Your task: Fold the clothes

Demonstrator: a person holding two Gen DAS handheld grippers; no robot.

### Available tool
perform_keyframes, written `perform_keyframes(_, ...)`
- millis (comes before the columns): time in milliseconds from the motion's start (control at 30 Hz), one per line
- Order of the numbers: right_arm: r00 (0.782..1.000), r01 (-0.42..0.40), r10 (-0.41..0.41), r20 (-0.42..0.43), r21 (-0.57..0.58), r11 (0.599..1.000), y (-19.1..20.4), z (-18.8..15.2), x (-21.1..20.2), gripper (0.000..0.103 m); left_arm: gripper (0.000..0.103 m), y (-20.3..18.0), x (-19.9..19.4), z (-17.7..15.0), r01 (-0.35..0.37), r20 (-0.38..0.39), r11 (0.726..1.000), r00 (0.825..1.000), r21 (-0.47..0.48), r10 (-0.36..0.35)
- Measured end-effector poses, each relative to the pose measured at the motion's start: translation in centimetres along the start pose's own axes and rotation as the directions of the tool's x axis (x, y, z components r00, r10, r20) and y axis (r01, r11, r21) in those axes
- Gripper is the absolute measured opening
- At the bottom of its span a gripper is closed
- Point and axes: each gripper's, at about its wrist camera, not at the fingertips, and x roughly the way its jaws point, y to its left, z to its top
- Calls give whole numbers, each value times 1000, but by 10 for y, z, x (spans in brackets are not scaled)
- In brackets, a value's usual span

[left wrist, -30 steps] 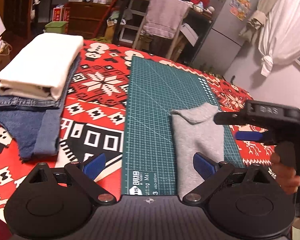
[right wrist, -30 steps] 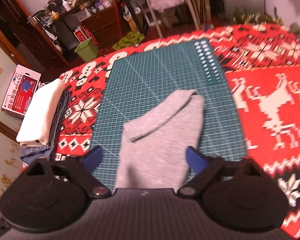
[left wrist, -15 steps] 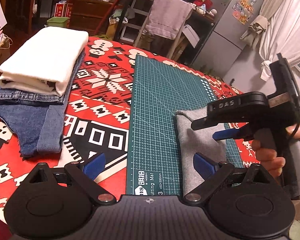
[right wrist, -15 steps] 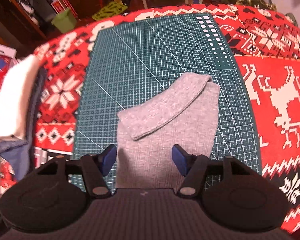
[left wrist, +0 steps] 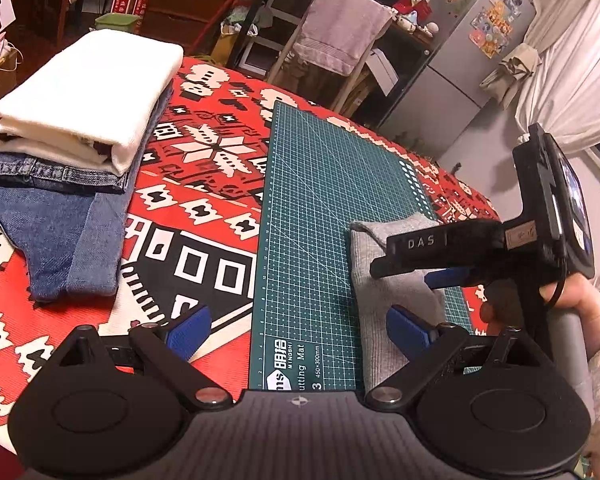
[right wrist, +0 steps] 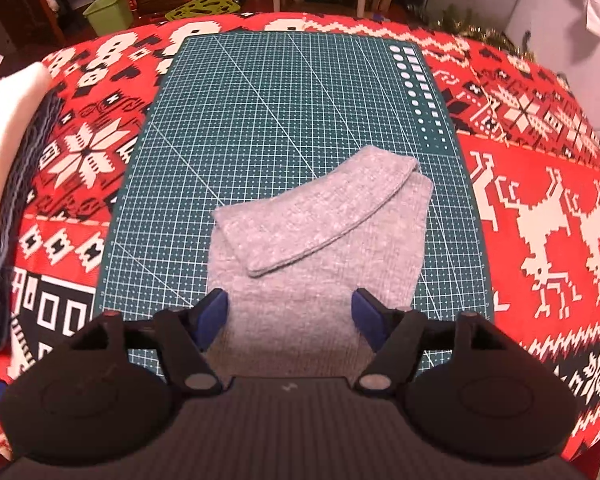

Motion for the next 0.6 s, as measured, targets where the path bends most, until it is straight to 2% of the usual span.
perform_keyframes(233,999,-31,32,-26,37,999,-9,-9,-22,70,95,2,1,1,18,-2,1000,1000,-10,-18)
perform_keyframes(433,999,-26,27,-33,25,999,-6,-23,-16,72,95,2,3,0,21,-10,1000,1000,-4,-21)
perform_keyframes(600,999,-38,39,-37,26,999,-3,-34,-17,69,95,1,2,-1,12,-4,1000,1000,10,-12)
